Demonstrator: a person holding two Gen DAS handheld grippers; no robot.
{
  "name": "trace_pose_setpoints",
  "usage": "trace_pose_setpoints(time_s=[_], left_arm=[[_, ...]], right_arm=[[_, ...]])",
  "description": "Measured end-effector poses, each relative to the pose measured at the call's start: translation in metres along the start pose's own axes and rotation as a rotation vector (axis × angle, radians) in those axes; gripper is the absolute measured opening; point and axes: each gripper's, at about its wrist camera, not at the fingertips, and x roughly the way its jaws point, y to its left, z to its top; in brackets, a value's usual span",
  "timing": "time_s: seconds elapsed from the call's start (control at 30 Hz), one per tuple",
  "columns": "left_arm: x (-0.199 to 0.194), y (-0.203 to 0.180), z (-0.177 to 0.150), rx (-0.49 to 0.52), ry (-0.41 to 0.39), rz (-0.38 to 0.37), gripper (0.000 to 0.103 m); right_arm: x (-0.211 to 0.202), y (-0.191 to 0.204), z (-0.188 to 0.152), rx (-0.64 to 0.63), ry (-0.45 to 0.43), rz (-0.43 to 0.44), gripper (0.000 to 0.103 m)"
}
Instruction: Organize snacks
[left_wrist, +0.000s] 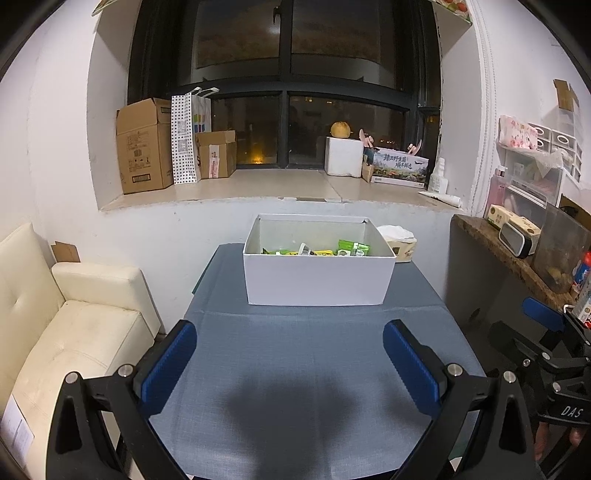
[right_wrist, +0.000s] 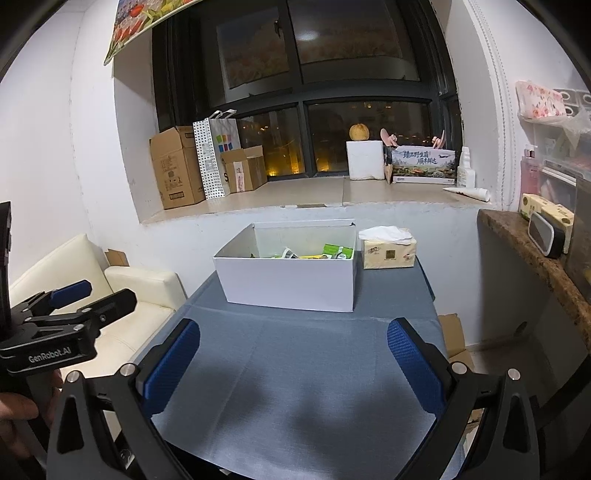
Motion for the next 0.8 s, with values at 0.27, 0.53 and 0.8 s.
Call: trace_pose_setpoints(time_s=[0.27,0.53,0.8], left_arm=[[-0.0006,-0.0002,0.0008,0.006,-0.001,0.008,0.103],[0.0014,-0.0013,0.001,0.013,-0.001,0.009,0.103],[0.0011,-0.0042,-0.0006,0.021,-0.001,0.009,0.103]], right_arm=[[0.0003,-0.0004,-0.0004,-0.002,0.001,0.0,0.103],[0.0002,-0.0025,-0.0007,-0.004,0.0,-0.001,0.103],[-0.0012,-0.0035,-0.0008,-0.002,0.0,-0.005,0.103]])
